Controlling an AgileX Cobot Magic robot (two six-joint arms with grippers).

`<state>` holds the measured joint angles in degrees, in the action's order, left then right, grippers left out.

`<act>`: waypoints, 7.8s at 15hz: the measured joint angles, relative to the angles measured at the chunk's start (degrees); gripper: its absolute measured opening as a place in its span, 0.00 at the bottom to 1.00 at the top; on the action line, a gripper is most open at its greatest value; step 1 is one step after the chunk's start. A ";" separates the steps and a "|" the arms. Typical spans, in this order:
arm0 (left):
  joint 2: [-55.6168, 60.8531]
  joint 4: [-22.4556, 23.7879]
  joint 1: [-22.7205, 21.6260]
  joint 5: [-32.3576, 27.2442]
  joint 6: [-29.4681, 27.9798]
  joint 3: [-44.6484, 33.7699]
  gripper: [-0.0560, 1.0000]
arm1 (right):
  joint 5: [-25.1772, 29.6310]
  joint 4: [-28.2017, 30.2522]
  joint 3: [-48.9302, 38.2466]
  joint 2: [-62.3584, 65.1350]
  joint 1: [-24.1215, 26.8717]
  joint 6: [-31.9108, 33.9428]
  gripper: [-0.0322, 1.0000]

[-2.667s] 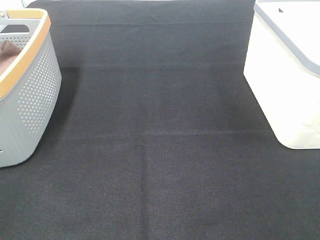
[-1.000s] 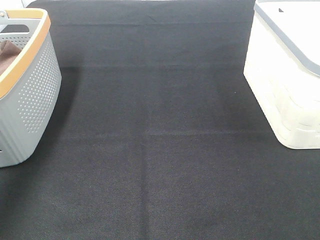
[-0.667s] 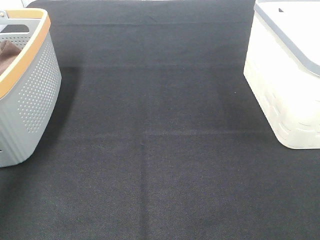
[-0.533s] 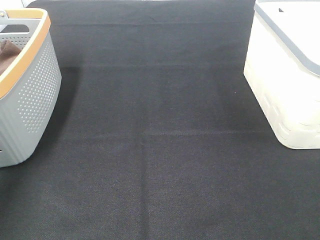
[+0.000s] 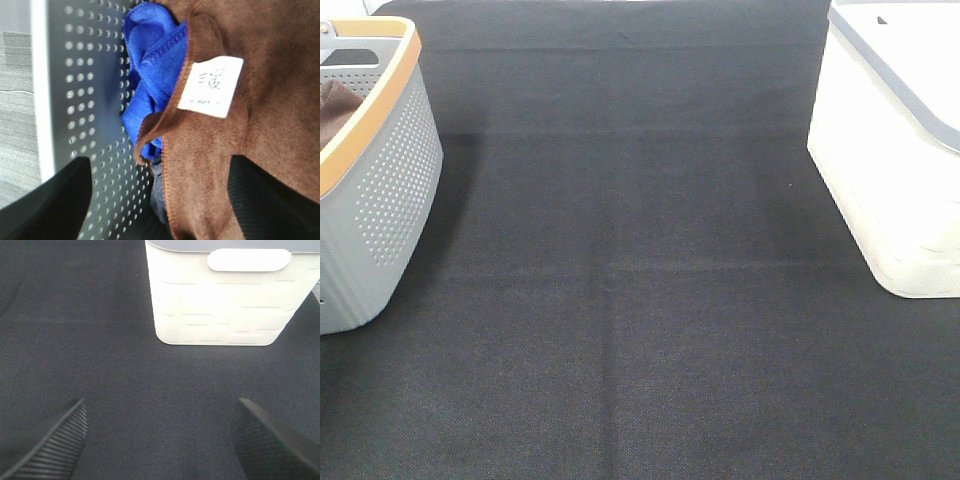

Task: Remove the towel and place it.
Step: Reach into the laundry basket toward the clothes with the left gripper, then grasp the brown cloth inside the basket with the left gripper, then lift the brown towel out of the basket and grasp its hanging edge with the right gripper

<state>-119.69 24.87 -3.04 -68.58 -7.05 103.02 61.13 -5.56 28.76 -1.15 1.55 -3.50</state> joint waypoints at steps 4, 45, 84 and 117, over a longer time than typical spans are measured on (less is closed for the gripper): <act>-3.09 0.06 0.00 0.00 0.80 0.11 0.69 | 0.00 0.00 0.00 0.00 0.00 0.00 0.76; 6.70 -9.11 -1.78 -0.80 4.30 1.03 0.05 | 0.00 0.00 0.00 0.00 0.00 0.00 0.76; 26.47 -87.43 27.27 37.82 39.36 1.03 0.05 | -8.88 -53.34 20.34 -49.79 -12.43 -46.41 0.73; 35.41 -57.12 35.47 35.75 26.18 1.03 0.05 | -72.99 -41.25 23.03 -81.02 -46.81 -40.68 0.78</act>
<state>-84.28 -32.26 32.43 -32.83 19.14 104.05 -11.86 -46.81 51.80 -82.16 -45.26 -44.18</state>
